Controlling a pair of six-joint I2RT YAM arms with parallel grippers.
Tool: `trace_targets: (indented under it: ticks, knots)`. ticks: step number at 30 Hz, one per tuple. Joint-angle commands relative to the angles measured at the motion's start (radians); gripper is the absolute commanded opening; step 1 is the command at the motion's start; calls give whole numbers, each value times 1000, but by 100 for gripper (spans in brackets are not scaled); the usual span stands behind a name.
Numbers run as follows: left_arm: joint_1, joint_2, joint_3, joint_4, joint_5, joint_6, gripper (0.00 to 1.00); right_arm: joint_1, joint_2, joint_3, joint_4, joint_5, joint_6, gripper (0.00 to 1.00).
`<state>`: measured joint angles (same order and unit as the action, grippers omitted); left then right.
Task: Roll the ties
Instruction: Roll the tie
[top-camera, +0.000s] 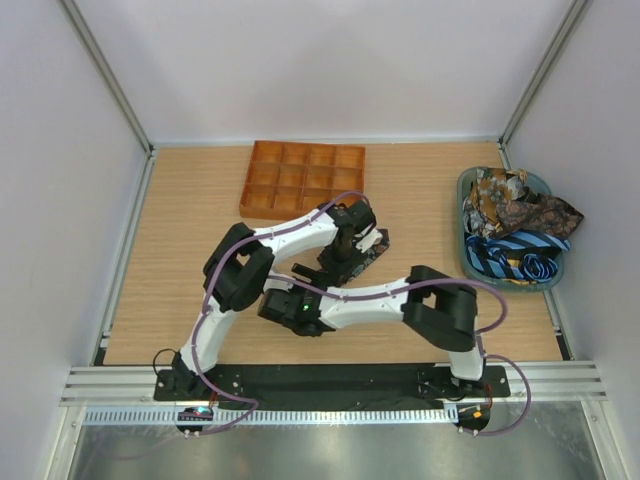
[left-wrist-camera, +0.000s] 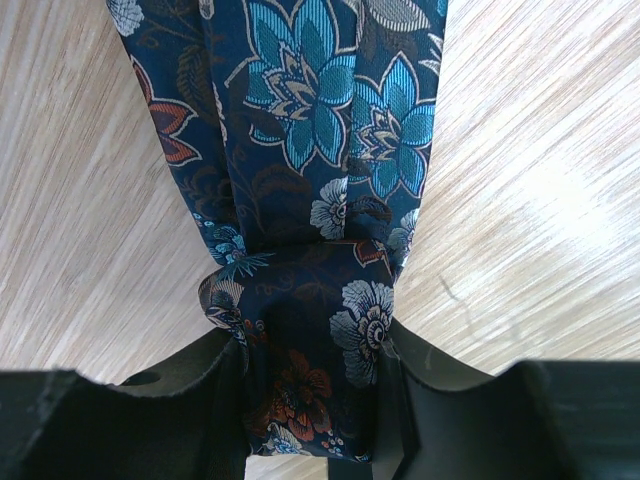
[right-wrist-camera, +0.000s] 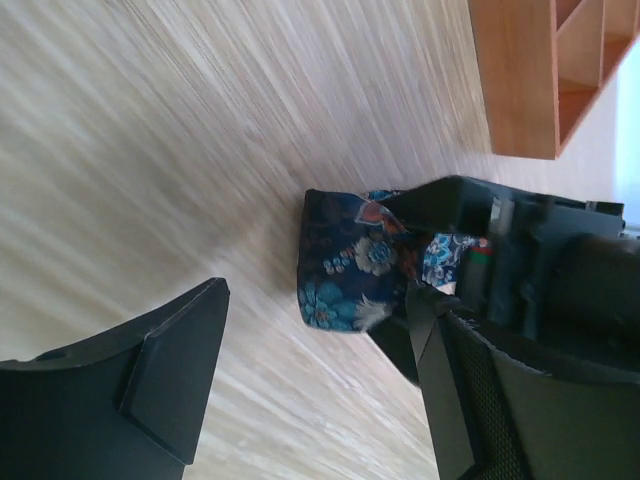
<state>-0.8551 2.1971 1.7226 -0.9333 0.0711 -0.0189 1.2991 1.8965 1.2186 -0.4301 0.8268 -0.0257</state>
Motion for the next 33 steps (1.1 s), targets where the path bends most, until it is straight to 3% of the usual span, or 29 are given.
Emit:
trace_targets:
  ticks: [1, 11, 33]
  knots:
    - [1, 104, -24, -140, 29, 13, 27, 3, 93, 116, -150, 158, -29, 79]
    - [4, 121, -3, -171, 35, 14, 28, -15, 256, 251, -205, 204, -25, 84]
    - [7, 155, 98, -320, 45, 4, 30, -60, 357, 231, -334, 173, 102, 74]
